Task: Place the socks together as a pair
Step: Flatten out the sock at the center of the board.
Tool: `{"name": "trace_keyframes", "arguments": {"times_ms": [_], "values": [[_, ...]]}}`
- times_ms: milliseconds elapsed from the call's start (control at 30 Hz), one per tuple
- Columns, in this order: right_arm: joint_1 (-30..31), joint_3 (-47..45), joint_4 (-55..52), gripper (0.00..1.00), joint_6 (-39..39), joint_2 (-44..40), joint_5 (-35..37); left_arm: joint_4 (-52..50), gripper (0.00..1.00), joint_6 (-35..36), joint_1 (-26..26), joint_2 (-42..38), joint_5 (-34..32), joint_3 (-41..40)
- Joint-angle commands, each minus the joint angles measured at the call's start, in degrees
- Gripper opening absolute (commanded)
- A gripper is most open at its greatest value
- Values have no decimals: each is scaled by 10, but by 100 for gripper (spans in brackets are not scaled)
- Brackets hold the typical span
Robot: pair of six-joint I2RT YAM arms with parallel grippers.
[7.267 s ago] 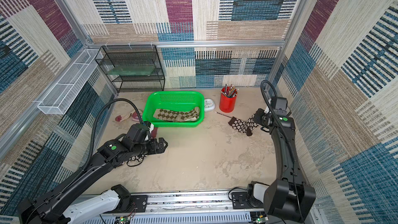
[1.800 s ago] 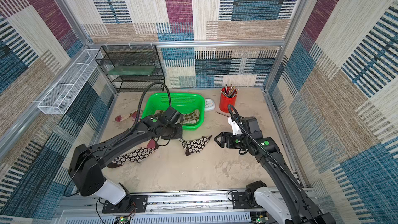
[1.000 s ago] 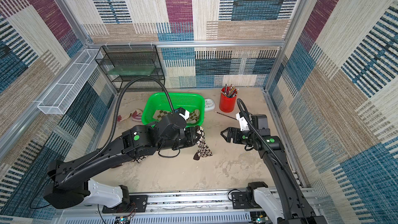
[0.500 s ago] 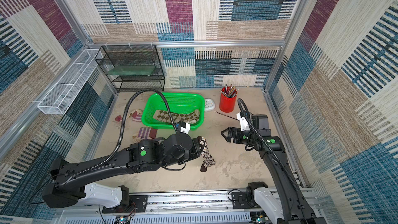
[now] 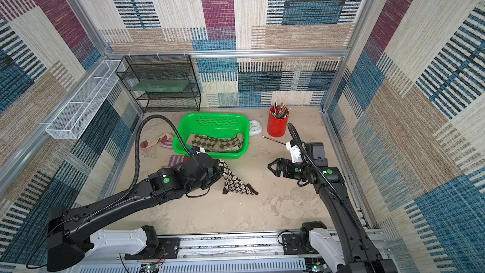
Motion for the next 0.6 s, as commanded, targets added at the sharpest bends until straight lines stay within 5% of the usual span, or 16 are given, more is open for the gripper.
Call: {"name": "trace_keyframes", "arguments": {"times_ms": [0,200,567], "values": [[26,-15,15,94,-16,-6,-54,39,2,13,8,-4,17,-3],[147,-29,29,94,49,51,44,-3,4,15,9,-42,0,-39],[197,-36,109,88,119,203,114,158,8,97,8,-206,46,-275]]}}
